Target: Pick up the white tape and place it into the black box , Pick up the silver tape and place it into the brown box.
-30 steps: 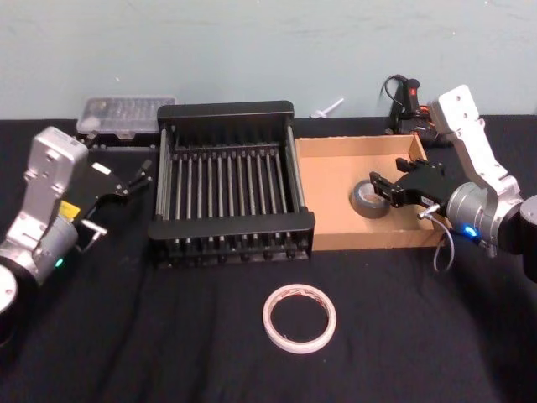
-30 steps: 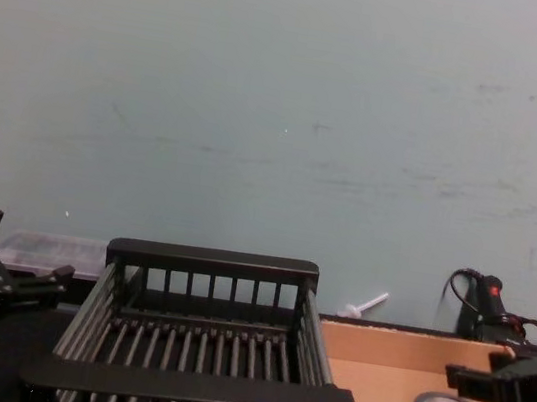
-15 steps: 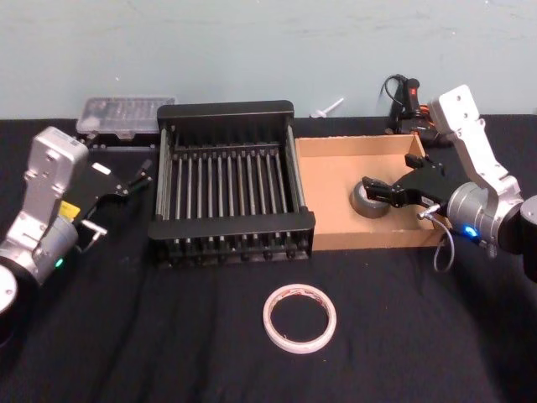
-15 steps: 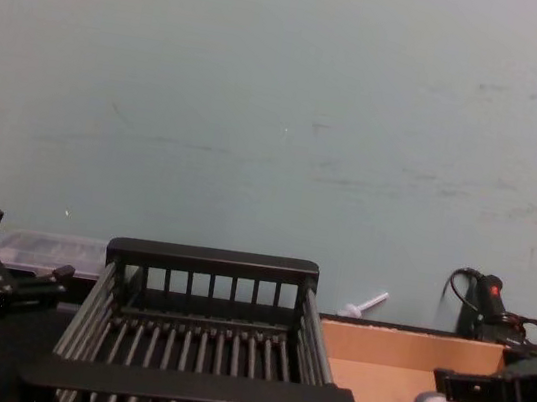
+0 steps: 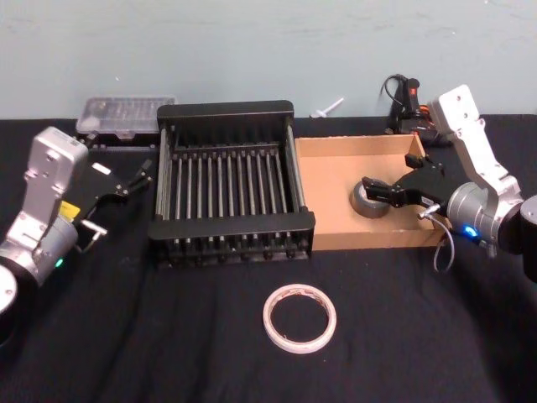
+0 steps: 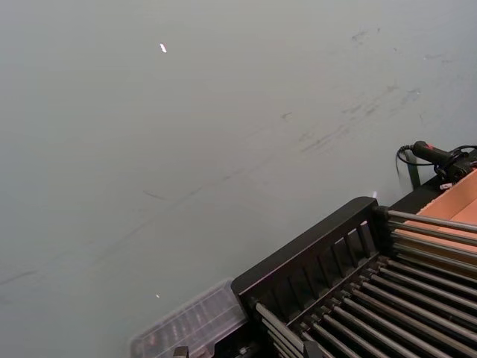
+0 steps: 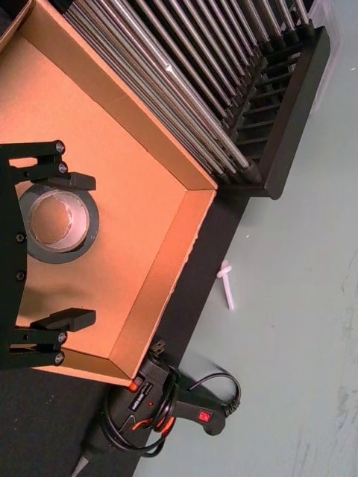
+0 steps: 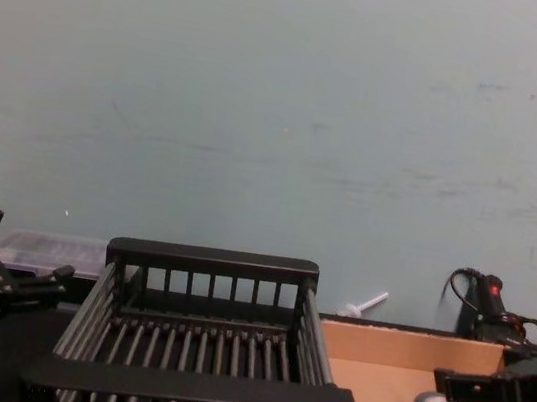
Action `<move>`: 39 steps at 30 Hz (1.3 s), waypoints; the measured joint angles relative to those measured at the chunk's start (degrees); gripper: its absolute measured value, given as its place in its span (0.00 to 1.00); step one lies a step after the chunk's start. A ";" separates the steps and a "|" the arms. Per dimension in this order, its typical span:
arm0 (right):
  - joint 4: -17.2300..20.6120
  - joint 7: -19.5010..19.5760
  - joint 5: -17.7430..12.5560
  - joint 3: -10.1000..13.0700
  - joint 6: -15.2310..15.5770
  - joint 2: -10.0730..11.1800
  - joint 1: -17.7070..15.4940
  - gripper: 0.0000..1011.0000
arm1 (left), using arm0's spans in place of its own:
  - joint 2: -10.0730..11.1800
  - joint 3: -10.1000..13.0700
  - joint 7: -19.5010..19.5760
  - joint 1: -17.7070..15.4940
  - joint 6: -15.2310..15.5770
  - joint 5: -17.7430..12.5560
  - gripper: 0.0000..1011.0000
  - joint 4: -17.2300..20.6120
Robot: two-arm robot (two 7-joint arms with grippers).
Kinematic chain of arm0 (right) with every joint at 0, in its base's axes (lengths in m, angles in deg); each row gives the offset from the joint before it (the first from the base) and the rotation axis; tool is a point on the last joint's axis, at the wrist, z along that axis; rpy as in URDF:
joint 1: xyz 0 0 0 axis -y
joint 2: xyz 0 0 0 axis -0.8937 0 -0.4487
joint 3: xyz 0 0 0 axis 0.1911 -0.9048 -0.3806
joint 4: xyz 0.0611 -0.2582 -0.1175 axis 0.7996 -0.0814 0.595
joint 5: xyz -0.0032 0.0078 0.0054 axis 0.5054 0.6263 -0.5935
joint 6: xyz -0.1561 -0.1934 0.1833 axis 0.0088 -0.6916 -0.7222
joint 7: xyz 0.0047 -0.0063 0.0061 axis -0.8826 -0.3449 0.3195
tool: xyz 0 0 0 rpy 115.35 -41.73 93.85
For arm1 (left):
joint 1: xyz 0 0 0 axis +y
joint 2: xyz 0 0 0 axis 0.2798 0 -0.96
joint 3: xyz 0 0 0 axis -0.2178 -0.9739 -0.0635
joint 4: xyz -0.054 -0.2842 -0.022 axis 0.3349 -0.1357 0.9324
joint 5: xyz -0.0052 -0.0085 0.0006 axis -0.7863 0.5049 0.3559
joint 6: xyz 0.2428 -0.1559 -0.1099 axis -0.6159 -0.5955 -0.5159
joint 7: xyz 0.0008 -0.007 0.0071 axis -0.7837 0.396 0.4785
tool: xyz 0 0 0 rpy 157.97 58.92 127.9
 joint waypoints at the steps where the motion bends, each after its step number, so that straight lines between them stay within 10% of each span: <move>1: 0.00 0.00 0.00 0.00 0.00 0.00 0.00 0.99 | 0.00 0.00 0.00 0.00 0.00 0.00 0.99 0.00; 13: 3.45 -1.46 0.00 0.69 -1.52 1.30 -2.13 0.99 | 0.00 0.00 0.00 0.00 0.00 0.00 0.99 0.00; 39: 22.45 -9.04 -7.20 1.65 -2.74 12.59 -18.45 0.99 | 0.00 0.00 0.00 0.00 0.00 0.00 0.99 0.00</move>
